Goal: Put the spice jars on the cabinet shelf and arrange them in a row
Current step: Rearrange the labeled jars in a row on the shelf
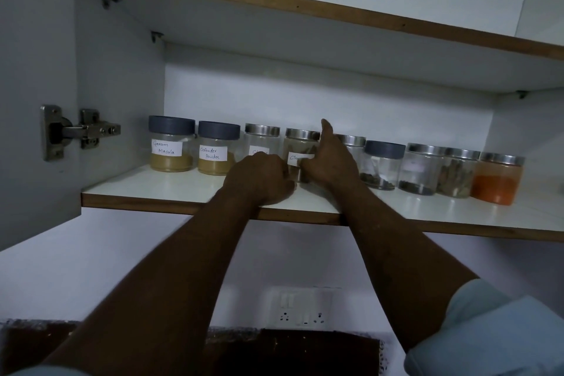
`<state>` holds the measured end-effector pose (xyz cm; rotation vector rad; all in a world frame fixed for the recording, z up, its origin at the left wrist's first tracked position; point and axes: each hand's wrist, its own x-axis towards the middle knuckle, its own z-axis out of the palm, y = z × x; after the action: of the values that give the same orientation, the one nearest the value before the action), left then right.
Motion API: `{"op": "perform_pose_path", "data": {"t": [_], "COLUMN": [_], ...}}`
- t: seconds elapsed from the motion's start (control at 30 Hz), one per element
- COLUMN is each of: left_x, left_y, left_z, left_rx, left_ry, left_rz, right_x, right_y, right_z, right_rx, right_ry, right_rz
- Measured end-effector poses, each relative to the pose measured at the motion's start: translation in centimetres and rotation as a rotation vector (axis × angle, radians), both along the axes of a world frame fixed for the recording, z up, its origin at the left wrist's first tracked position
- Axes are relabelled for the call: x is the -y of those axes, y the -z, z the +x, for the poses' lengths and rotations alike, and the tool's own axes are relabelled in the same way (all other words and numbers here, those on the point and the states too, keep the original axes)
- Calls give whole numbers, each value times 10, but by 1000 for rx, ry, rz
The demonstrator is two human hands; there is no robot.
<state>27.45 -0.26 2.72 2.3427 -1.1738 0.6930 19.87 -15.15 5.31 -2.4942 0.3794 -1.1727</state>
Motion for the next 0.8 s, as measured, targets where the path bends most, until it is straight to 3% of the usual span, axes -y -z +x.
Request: {"op": "perform_pose_path", "data": {"t": [0.1, 0.17, 0.37, 0.7, 0.8], "left_x": [-1, -2, -1, -2, -3], "left_y": [0, 0, 0, 0, -1], "left_z": [-1, -1, -3, -2, -3], "left_rx": [12, 21, 27, 2, -8], "left_ry": [2, 4, 4, -28, -35], "left_rz": [2, -5, 4, 9, 10], "right_x": [0, 11, 70, 76, 78], "right_y": [-4, -9, -17, -5, -2], "right_z": [-8, -15, -36, -31, -29], "right_rx": [229, 282, -168, -46, -23], "right_ry": [153, 222, 225, 223, 192], "right_rz": [-79, -188, -330, -431, -361]}}
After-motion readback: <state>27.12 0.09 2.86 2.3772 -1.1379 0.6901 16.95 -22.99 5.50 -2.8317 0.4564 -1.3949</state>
